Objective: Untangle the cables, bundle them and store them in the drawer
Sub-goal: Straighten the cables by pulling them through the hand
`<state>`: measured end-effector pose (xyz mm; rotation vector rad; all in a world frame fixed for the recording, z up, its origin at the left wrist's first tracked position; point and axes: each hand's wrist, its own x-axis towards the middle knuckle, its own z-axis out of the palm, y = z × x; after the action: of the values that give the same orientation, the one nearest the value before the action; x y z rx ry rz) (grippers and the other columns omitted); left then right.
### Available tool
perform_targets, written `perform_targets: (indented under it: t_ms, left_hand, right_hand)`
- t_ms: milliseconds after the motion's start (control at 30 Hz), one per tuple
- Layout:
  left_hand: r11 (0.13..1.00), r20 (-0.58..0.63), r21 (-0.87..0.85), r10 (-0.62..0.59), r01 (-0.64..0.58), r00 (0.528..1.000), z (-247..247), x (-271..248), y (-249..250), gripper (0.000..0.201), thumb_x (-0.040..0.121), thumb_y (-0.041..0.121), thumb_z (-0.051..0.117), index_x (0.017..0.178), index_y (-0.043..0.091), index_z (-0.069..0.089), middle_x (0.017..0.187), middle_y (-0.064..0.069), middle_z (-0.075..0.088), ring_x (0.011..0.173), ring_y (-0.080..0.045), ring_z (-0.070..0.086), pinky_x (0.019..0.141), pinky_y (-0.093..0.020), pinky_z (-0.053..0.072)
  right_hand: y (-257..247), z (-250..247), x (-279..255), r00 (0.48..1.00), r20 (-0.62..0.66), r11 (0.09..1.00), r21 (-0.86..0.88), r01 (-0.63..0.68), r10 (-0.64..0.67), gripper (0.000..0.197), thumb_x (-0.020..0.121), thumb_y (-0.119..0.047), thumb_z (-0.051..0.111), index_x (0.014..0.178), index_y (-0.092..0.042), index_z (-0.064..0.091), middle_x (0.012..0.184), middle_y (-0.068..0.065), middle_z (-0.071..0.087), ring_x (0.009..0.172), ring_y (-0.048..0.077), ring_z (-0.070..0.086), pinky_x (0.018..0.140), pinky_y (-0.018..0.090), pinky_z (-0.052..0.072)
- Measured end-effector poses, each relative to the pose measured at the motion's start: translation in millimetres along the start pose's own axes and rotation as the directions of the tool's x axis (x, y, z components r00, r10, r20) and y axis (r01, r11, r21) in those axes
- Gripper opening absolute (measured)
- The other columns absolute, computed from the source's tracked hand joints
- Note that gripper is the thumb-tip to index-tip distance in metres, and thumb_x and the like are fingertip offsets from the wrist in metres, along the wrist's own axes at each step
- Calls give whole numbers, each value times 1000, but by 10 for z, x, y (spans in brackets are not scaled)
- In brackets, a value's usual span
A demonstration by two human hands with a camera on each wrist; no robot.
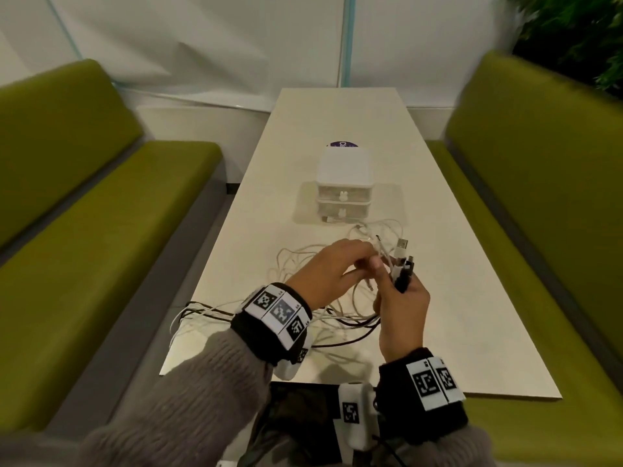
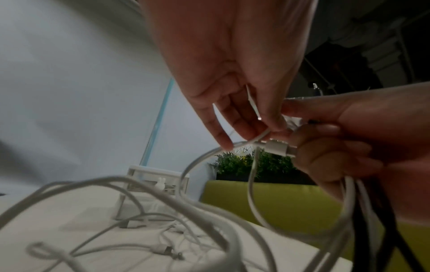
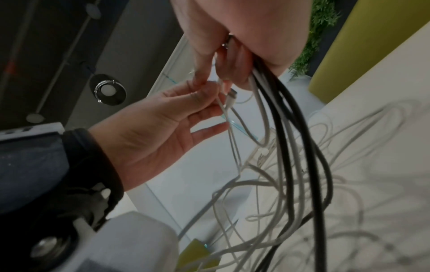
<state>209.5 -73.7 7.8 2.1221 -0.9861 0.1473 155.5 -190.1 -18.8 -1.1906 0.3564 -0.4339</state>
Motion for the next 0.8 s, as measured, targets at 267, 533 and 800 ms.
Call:
perform_targets:
  t_ms: [267,533,800]
  left_hand:
    - [945,150,71,-327,320,933,-64,-163,-406,17,98,23,44,97,8,52,104,-4,62,94,-19,55,79,-27,40]
    - [946,73,-28,-320,323,944,-210,-119,-383,29,99,25,41,75,28,55,94,-4,59,97,-19,56,87,-19,41]
    - [989,158,137,-74,52,985,-7,-49,3,48,89,37,33,89,1,64,91,-11,54,83,-23,51,75,-35,44]
  right_hand:
    - [-141,-116,78,976,-216,980,185,72,-31,20,94,-19,59,76,-18,52,48,-14,41,45,3,34,45,19,30]
    - [-65,-56,42,984,-18,977,-119,175,-178,8,87,-20,68,81,-24,64,69,-14,61,62,-2,57,65,14,44]
    - [-42,25,-51,982,121,983,-101,156,-143,6,82,-13,71,78,-15,68,58,-15,62,57,-2,55,62,12,45]
